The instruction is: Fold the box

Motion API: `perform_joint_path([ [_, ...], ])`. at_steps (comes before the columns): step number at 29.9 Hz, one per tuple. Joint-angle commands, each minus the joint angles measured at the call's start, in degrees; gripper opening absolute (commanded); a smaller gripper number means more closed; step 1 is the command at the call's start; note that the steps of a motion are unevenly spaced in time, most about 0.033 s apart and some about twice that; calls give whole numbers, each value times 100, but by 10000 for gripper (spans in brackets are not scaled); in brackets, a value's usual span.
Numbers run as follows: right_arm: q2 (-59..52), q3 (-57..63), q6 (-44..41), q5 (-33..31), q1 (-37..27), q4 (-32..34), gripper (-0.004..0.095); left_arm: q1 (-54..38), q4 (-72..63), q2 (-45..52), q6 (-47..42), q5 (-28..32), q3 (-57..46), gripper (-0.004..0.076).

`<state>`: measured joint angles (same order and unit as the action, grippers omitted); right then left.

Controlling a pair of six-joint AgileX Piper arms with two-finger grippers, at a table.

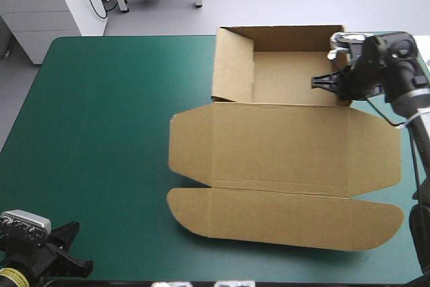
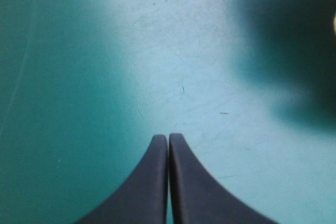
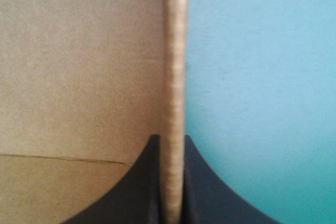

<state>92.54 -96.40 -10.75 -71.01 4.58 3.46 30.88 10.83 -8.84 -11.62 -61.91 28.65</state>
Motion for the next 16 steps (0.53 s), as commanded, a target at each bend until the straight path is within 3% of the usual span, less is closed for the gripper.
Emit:
perform_joint_path([
  [1, -265, -209, 314, -70, -948, 71, -20, 6, 141, -64, -36, 350, 59, -8],
  [9, 128, -209, 723, 421, -2557, 71, -20, 6, 165, -39, 1, 460, 71, -8],
  [16, 687, -209, 888, 877, -3121, 59, 44, 6, 125, -39, -70, 1014, 84, -8],
])
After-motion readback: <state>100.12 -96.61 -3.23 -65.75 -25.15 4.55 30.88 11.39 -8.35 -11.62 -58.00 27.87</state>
